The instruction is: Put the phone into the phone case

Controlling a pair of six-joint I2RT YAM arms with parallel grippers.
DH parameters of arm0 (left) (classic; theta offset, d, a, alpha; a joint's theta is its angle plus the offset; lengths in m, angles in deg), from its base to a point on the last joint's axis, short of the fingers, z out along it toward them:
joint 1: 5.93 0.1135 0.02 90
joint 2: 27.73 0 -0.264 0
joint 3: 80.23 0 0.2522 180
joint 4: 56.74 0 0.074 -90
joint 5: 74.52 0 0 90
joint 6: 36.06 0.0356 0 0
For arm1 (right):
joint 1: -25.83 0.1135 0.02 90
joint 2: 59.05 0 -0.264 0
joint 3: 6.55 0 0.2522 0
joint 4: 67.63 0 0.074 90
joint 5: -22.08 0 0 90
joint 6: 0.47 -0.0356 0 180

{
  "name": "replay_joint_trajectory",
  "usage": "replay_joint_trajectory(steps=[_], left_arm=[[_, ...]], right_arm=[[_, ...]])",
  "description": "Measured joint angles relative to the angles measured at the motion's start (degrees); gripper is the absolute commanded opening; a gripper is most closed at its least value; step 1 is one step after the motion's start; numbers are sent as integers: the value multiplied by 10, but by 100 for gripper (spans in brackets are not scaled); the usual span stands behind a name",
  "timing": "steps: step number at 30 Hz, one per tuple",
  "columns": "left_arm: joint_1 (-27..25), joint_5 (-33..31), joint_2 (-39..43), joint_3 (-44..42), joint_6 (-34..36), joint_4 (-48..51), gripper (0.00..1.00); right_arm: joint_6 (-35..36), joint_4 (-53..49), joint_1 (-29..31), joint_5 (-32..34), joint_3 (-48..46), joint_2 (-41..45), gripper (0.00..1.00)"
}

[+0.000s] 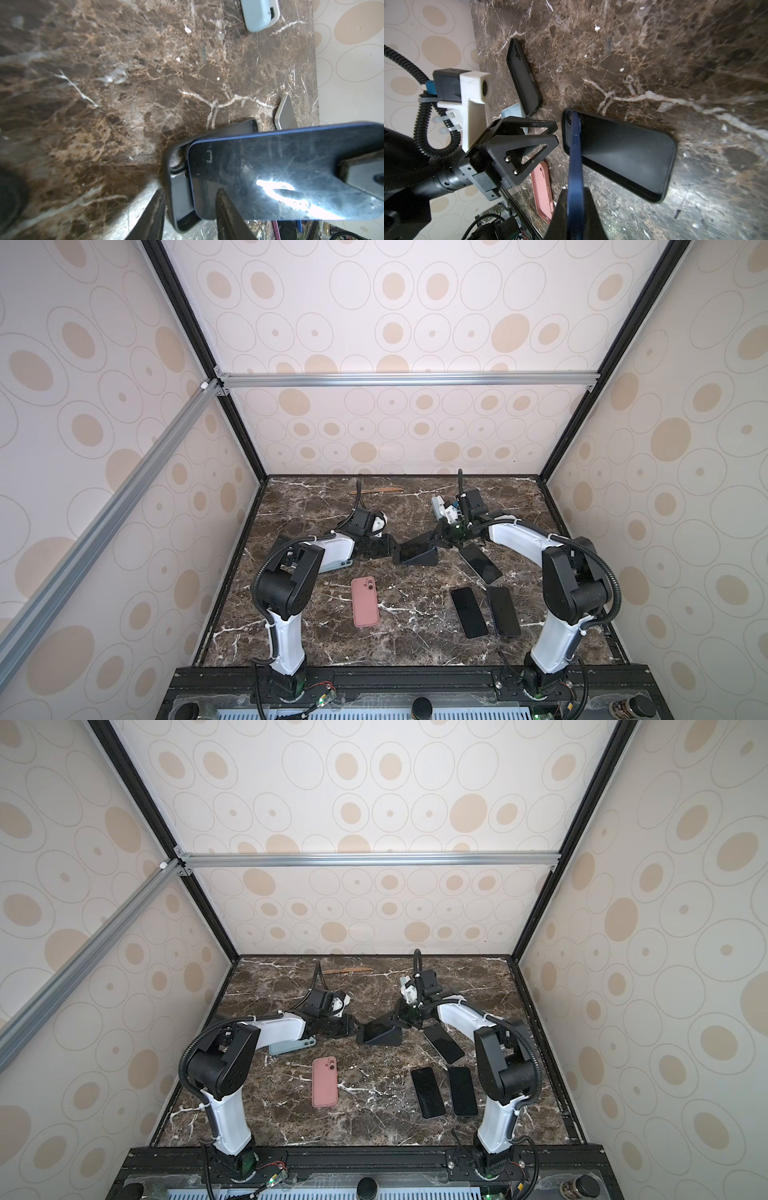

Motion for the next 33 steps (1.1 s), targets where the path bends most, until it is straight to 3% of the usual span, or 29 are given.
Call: replay_joint_trajectory(steps=[33], left_arm=[[-5,10,-1,-46,-58,-55,37]], right_arm=[[-58,103,-6,-30,-69,7,0]])
